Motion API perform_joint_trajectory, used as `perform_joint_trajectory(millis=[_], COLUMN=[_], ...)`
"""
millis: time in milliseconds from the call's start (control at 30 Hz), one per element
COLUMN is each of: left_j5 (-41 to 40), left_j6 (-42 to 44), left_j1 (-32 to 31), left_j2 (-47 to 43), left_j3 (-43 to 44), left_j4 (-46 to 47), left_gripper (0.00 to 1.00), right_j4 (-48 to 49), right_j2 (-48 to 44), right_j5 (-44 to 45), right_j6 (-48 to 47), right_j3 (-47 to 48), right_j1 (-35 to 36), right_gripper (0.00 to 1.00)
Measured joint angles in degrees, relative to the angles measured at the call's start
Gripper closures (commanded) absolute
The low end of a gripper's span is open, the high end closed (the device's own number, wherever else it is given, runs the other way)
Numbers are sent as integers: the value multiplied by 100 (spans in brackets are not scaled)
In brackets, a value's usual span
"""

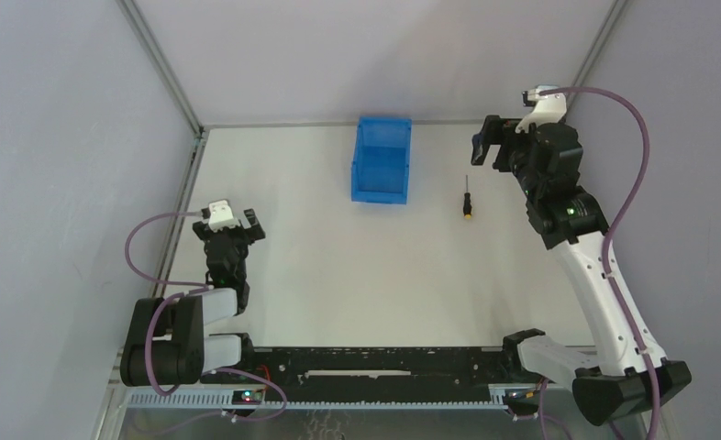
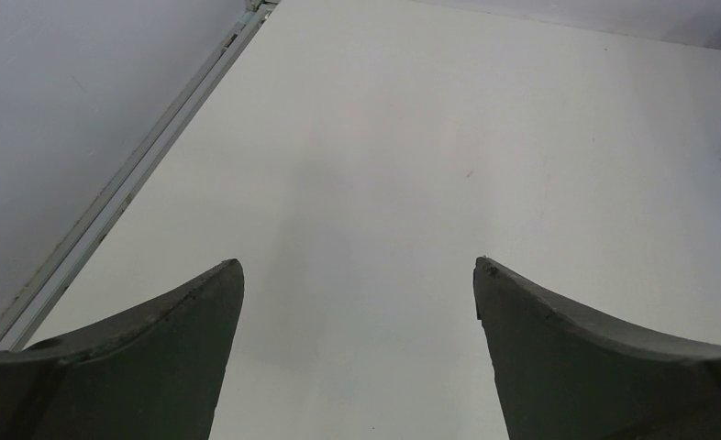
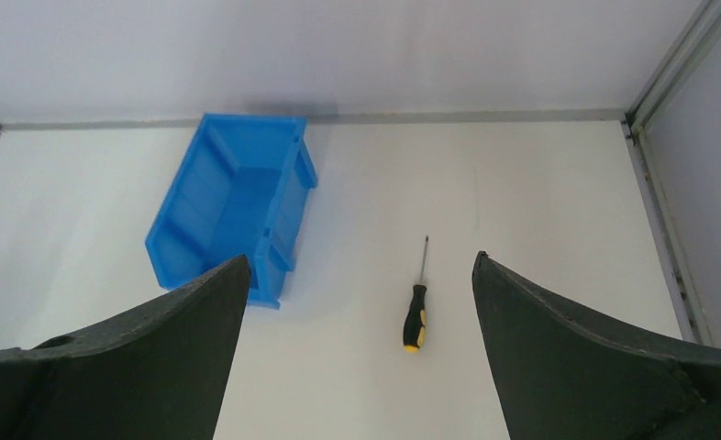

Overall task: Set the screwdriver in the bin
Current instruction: Pick up the screwdriver from the center of the board.

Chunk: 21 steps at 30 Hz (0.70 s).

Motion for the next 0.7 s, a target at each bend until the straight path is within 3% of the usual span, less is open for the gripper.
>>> perform_joint_trajectory(millis=[700], left_j5=[0], left_j6=[0], left_j1=[0], left_j2=[0], left_j3=[0], left_j4=[0], left_gripper=[0], right_j4=[-527], right_j2=[2791], right_j5=[-111], right_j6=[286], right_j3=[170], right_j1=[-540], right_gripper=[0])
